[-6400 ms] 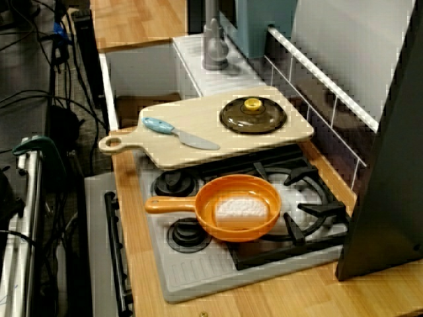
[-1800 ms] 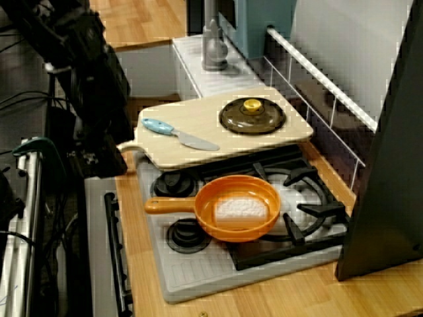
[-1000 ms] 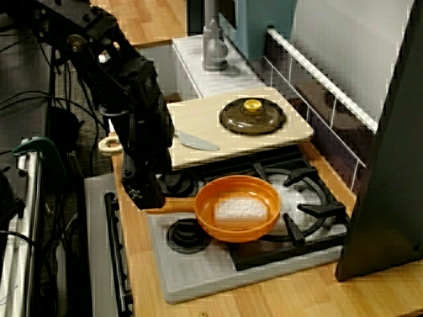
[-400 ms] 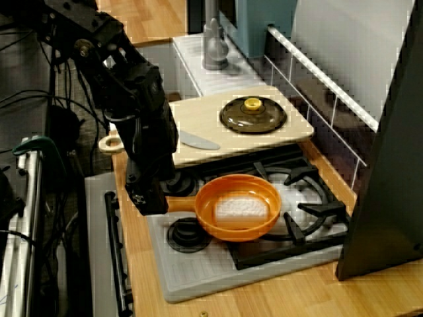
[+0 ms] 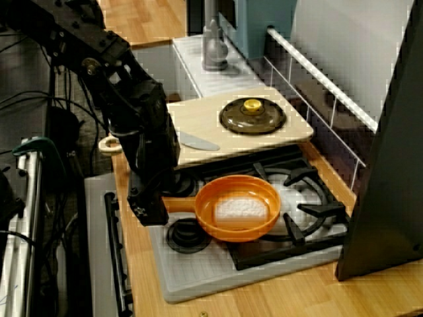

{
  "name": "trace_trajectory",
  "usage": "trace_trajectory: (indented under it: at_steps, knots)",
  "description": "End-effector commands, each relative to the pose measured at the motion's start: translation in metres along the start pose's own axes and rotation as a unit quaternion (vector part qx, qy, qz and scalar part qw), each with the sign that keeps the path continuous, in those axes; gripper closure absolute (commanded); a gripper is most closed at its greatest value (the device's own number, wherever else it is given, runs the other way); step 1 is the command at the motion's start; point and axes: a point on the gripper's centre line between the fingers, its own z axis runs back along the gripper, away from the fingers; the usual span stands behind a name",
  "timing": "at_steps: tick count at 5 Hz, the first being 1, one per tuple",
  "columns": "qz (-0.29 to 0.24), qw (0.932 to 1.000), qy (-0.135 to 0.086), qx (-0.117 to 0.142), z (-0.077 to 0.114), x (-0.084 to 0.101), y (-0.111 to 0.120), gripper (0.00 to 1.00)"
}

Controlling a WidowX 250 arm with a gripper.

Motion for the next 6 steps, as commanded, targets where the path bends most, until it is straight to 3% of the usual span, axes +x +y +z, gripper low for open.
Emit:
trace_trajectory:
  at_steps: [1, 4, 5, 6]
  knots:
    - [-0.001, 1.0000, -0.008, 0.004, 0.0002, 0.0022, 0.0000, 0.00]
    - [-0.007, 1.0000, -0.004, 0.003, -0.0041, -0.0011, -0.0027, 0.00]
    - [-0.007, 1.0000, -0.003, -0.003, -0.0050, -0.0005, -0.0004, 1.00]
    - [-0.012, 0.9999, -0.008, -0.006, -0.0030, -0.0019, -0.0012, 1.00]
